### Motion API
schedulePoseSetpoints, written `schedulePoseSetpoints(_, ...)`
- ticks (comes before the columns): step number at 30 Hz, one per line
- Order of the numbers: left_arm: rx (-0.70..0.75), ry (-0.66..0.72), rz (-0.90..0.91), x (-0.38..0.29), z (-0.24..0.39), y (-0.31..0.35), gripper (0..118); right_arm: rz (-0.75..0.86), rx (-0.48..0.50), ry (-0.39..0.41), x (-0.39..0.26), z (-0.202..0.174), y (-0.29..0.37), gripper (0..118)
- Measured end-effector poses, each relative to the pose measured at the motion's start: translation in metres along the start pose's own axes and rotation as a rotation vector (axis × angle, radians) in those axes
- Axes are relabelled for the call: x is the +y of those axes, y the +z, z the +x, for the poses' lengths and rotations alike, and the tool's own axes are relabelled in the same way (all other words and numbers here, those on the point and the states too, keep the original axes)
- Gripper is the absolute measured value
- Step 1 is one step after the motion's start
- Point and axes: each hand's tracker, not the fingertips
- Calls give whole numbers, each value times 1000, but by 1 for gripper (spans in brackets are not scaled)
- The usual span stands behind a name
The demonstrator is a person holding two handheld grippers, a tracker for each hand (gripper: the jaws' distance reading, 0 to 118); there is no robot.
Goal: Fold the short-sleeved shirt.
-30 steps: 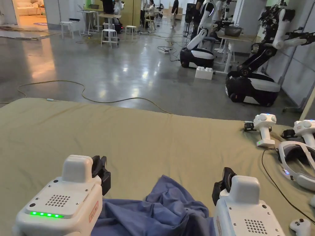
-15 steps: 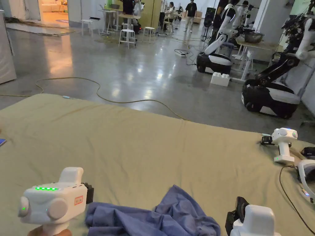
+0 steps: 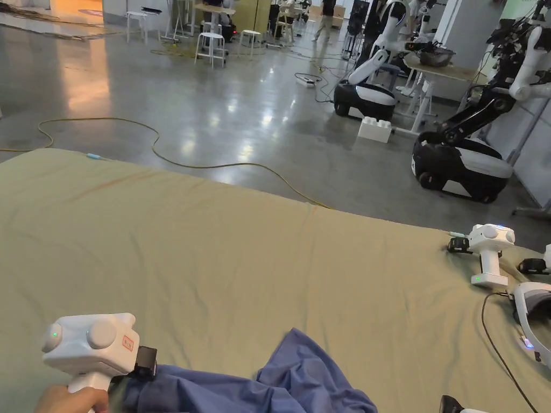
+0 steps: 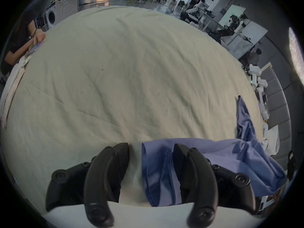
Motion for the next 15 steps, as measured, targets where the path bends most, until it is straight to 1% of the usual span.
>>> schedulePoseSetpoints(3, 41, -52, 23, 5, 6, -3, 62, -15, -4, 3, -3, 1, -3, 1)
schedulePoseSetpoints(9, 56, -13, 37, 12, 10, -7, 61, -43, 0, 3, -11, -1, -6, 1)
schedulePoseSetpoints(12, 90, -62, 42, 8, 15, -9, 60, -52, 5, 4, -14, -3, -7, 1)
schedulePoseSetpoints(13, 111, -91, 56, 7, 18, -9, 56, -55, 7, 6, -15, -3, -7, 1)
schedulePoseSetpoints(14, 133, -120, 66, 7, 20, -10, 48, -59, 8, 7, -16, -3, -8, 1)
schedulePoseSetpoints(15, 144, -152, 80, 6, 23, -10, 36, -61, 7, 8, -17, -2, -8, 1)
